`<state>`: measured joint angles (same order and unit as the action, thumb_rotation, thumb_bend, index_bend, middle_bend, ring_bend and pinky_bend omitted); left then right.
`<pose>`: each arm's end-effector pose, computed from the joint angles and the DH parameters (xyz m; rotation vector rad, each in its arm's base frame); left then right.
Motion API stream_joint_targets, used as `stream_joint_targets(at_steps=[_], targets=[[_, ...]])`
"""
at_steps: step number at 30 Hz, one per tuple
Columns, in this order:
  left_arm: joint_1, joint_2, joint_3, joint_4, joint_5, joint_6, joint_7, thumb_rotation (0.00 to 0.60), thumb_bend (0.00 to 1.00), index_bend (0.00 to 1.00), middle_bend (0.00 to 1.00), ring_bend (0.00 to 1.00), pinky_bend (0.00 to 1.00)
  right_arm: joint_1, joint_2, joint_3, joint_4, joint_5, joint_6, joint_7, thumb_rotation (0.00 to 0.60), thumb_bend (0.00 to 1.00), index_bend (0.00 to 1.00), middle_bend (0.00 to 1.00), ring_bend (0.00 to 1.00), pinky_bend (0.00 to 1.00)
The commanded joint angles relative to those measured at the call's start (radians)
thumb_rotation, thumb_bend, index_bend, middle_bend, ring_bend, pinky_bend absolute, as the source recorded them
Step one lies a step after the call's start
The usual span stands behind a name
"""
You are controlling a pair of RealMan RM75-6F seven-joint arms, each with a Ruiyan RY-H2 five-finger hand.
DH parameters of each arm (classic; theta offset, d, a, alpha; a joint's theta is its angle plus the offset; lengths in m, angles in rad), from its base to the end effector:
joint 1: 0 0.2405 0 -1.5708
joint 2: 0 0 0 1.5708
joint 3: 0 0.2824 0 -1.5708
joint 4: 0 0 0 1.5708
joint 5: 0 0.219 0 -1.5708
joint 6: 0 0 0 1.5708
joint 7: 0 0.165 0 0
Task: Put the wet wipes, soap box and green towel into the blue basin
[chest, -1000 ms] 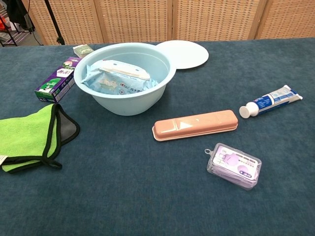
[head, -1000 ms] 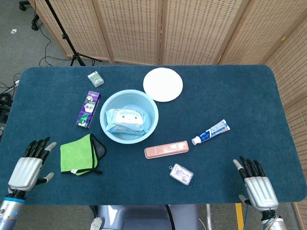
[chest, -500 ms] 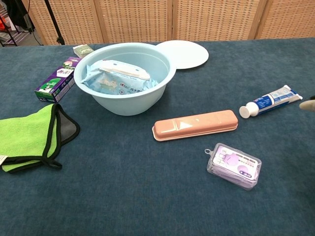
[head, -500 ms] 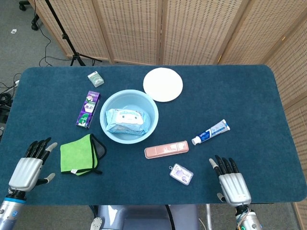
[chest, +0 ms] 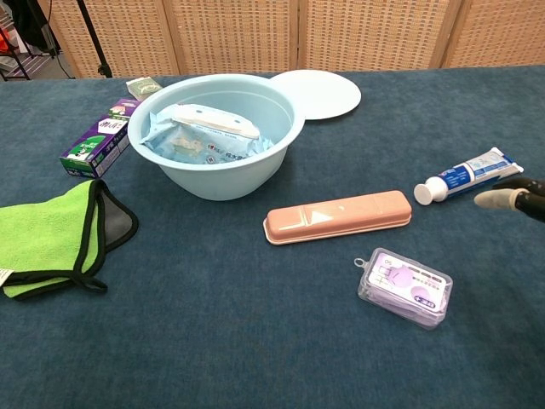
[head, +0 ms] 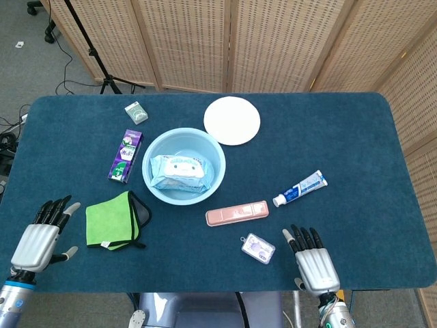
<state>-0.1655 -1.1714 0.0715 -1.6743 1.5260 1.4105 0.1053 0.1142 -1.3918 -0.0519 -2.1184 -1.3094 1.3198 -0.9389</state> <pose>-0.3144 0.1993 0.1076 -1.5800 -0.9832 -0.8582 -0.2065 -0.1662 0.0258 1.7316 -1.0035 0.6207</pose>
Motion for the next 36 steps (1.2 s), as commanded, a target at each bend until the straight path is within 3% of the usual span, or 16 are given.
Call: stream_joint_targets(at_steps=[1, 19, 36], targets=[[0.001, 0.003, -0.001, -0.001, 0.003, -0.002, -0.005, 0.6, 0.18, 0.0, 0.0, 0.0, 0.0, 0.006, -0.028, -0.006, 0.01, 0.017, 0.001, -0.018, 0.6, 0.16, 0.0, 0.0, 0.0, 0.0], [0.007, 0.009, -0.018, -0.001, -0.001, -0.016, -0.021, 0.6, 0.18, 0.0, 0.0, 0.0, 0.0, 0.081, -0.147, 0.044, 0.013, 0.176, 0.009, -0.149, 0.6, 0.16, 0.0, 0.0, 0.0, 0.0], [0.011, 0.014, -0.03, 0.002, -0.003, -0.021, -0.033, 0.6, 0.18, 0.0, 0.0, 0.0, 0.0, 0.156, -0.266, 0.069, -0.024, 0.366, 0.13, -0.356, 0.6, 0.16, 0.0, 0.0, 0.0, 0.0]])
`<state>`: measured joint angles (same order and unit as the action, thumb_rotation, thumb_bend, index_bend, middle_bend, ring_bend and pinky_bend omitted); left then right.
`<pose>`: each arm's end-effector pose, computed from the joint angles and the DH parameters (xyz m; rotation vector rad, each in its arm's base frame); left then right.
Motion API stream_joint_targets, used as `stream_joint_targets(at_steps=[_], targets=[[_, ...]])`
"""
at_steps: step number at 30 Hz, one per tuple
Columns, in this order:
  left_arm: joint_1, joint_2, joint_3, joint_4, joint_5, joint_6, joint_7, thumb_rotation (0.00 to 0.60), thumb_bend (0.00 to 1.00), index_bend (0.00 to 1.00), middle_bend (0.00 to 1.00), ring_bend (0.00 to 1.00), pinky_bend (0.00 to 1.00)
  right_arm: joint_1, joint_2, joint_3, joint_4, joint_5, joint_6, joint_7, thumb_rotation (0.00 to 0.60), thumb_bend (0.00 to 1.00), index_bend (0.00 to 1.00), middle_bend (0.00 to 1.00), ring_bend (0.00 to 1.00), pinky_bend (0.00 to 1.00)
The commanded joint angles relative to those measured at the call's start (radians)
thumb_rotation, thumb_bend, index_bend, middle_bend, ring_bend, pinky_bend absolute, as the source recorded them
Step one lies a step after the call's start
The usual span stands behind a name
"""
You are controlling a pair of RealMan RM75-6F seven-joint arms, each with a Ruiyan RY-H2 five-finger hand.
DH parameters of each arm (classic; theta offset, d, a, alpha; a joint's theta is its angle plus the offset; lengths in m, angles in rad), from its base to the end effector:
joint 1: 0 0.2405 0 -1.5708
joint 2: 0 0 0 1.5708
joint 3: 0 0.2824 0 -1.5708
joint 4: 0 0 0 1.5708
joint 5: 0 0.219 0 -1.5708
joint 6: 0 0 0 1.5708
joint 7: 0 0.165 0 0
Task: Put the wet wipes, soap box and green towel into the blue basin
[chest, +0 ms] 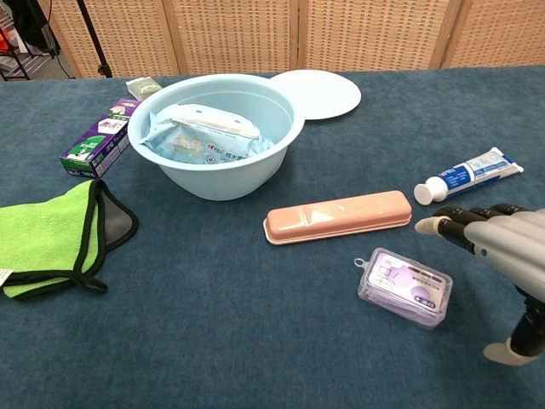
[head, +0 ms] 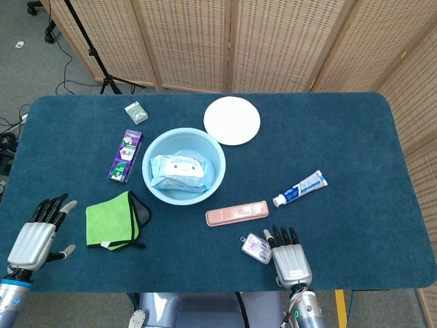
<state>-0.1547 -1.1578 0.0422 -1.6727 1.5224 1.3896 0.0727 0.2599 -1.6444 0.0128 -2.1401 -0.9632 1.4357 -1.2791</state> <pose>-0.3175 0.2028 0.1134 -1.5574 -1.0026 -0.8674 -0.1694 -0.1873 -0.0276 1.7768 -1.0263 0.4485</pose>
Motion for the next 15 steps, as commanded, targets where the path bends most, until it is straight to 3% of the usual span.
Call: stream_joint_targets(at_steps=[1, 15], targets=[[0.001, 0.0, -0.001, 0.0, 0.001, 0.0, -0.001, 0.6, 0.18, 0.0, 0.0, 0.0, 0.0, 0.015, -0.02, 0.006, -0.003, 0.031, 0.021, -0.022, 0.6, 0.16, 0.0, 0.0, 0.0, 0.0], [0.002, -0.001, -0.003, 0.001, 0.004, -0.007, 0.002, 0.6, 0.19, 0.0, 0.0, 0.0, 0.0, 0.089, -0.09, 0.049, 0.031, 0.15, 0.066, -0.07, 0.6, 0.16, 0.0, 0.0, 0.0, 0.0]])
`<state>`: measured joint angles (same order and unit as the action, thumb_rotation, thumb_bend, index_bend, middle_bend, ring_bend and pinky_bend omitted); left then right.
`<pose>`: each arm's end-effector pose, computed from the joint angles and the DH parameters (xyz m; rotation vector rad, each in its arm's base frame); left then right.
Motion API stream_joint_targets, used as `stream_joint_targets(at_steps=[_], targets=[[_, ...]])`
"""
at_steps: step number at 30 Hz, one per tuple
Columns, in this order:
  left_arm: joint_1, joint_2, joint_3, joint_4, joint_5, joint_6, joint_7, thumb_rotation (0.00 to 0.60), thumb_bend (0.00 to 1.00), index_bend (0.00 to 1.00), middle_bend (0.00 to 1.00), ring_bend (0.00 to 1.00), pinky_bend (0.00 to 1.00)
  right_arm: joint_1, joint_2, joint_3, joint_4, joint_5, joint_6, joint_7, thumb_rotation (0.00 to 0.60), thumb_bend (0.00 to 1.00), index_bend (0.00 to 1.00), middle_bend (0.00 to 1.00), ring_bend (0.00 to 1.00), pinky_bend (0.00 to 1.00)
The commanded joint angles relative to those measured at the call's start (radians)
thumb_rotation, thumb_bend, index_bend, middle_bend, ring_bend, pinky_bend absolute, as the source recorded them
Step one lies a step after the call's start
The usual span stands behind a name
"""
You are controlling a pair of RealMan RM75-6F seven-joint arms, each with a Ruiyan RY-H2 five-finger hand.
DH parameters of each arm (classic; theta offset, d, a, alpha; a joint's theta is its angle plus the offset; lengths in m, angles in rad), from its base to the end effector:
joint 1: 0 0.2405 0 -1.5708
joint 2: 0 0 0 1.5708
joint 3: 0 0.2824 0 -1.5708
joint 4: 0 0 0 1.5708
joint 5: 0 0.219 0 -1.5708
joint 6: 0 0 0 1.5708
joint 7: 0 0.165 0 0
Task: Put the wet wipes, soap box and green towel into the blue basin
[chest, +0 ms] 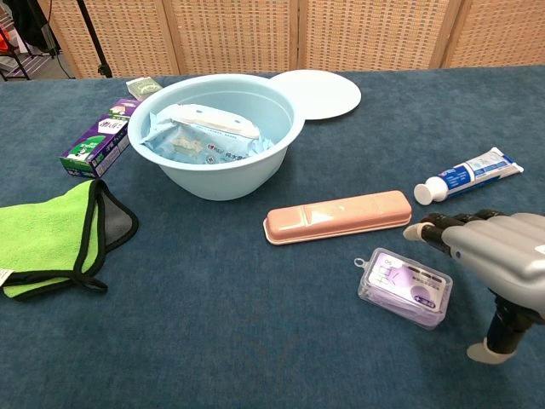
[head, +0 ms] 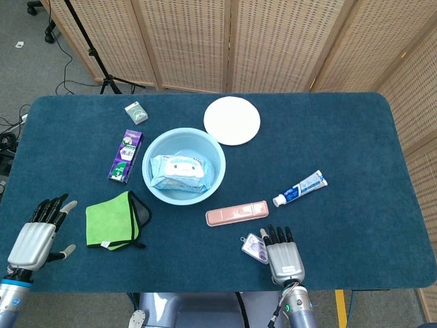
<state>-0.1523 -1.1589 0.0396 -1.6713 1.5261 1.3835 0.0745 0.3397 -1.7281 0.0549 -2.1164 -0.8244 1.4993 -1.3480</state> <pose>-0.3176 0.2025 0.1124 -1.5623 -1.0030 -0.8642 -0.1589 -0.1990 -0.0451 1.7799 -1.0393 0.3791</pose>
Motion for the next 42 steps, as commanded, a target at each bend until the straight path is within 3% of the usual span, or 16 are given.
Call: stream_joint_targets(at_steps=[1, 10, 31, 42], targets=[[0.0, -0.001, 0.0, 0.0, 0.001, -0.002, 0.001, 0.6, 0.19, 0.0, 0.0, 0.0, 0.0, 0.015, -0.009, 0.01, 0.011, 0.02, 0.003, 0.0, 0.6, 0.16, 0.0, 0.0, 0.0, 0.0], [-0.001, -0.004, 0.002, 0.0, 0.009, -0.006, 0.005, 0.6, 0.19, 0.0, 0.0, 0.0, 0.0, 0.059, -0.026, 0.025, 0.044, 0.07, 0.002, 0.023, 0.6, 0.16, 0.0, 0.0, 0.0, 0.0], [0.001, -0.003, 0.004, -0.002, 0.019, -0.011, 0.004, 0.6, 0.2, 0.0, 0.0, 0.0, 0.0, 0.118, -0.036, -0.008, 0.073, 0.098, 0.022, 0.085, 0.6, 0.16, 0.0, 0.0, 0.0, 0.01], [-0.001, -0.002, 0.004, -0.001, 0.016, -0.019, -0.002, 0.6, 0.2, 0.0, 0.0, 0.0, 0.0, 0.132, -0.05, -0.025, 0.088, 0.095, 0.038, 0.104, 0.6, 0.18, 0.08, 0.0, 0.0, 0.03]])
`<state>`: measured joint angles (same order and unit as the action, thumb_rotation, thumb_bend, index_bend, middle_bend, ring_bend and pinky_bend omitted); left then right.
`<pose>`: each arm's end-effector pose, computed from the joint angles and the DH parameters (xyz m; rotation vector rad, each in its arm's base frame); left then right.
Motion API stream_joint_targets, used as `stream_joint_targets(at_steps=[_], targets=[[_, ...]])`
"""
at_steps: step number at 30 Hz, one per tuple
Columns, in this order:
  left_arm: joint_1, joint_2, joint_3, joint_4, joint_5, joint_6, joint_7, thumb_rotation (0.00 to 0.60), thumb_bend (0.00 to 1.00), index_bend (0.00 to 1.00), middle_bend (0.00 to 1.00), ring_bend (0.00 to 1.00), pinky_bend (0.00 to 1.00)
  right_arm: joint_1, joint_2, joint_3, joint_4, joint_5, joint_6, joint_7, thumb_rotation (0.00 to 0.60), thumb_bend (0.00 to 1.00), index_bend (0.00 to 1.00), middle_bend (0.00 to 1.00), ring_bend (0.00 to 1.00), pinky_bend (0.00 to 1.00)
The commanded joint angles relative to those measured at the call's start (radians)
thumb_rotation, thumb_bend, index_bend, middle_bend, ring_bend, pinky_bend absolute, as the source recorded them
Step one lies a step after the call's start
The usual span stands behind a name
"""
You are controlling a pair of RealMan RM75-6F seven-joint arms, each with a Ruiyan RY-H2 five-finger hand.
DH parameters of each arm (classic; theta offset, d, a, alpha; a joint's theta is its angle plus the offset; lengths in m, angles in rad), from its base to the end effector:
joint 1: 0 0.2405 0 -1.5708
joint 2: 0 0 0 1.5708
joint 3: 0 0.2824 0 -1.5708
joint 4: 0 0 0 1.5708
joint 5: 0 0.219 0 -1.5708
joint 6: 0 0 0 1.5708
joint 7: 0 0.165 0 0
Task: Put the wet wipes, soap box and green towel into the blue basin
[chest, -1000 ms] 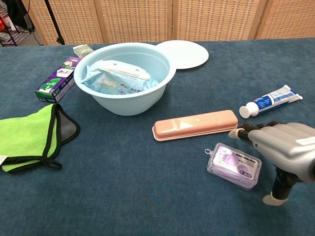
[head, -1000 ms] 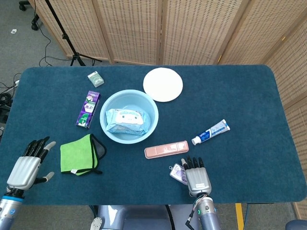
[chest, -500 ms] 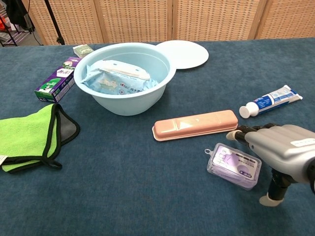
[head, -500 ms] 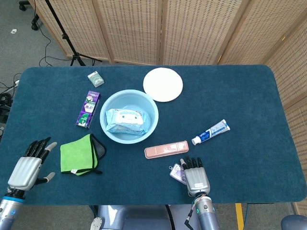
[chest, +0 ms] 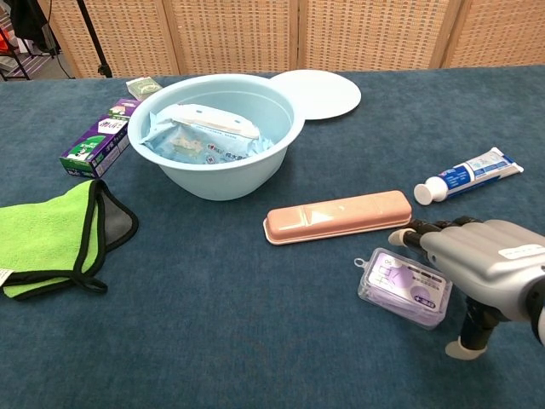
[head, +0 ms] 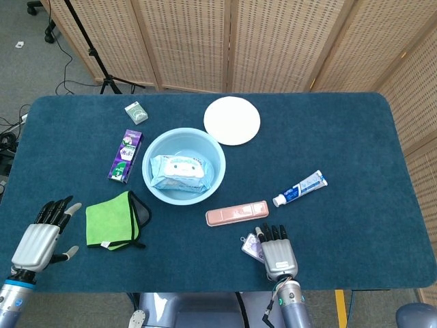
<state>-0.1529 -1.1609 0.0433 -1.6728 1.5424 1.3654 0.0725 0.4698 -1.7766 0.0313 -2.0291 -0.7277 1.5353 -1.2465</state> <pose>-0.3157 0.2008 0.1075 -1.5888 -1.0139 -0.8626 -0.1568 -0.2115 -0.0667 1.7895 -1.0566 0.3729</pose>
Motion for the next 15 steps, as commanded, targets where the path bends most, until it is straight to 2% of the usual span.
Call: stream_joint_targets(at_steps=[1, 9, 15], targets=[[0.0, 0.0, 0.0, 0.0, 0.0, 0.0, 0.0, 0.6, 0.2, 0.0, 0.0, 0.0, 0.0, 0.003, -0.003, -0.002, 0.002, -0.003, 0.004, 0.004, 0.6, 0.18, 0.09, 0.0, 0.0, 0.03], [0.001, 0.0, 0.0, -0.002, 0.003, 0.001, 0.001, 0.6, 0.2, 0.0, 0.0, 0.0, 0.0, 0.008, -0.007, -0.007, 0.005, -0.018, 0.018, 0.018, 0.6, 0.18, 0.15, 0.0, 0.0, 0.05], [0.0, 0.002, -0.001, -0.001, 0.001, -0.001, -0.005, 0.6, 0.21, 0.0, 0.0, 0.0, 0.0, 0.017, -0.018, -0.021, 0.023, -0.036, 0.024, 0.014, 0.6, 0.18, 0.21, 0.0, 0.0, 0.12]])
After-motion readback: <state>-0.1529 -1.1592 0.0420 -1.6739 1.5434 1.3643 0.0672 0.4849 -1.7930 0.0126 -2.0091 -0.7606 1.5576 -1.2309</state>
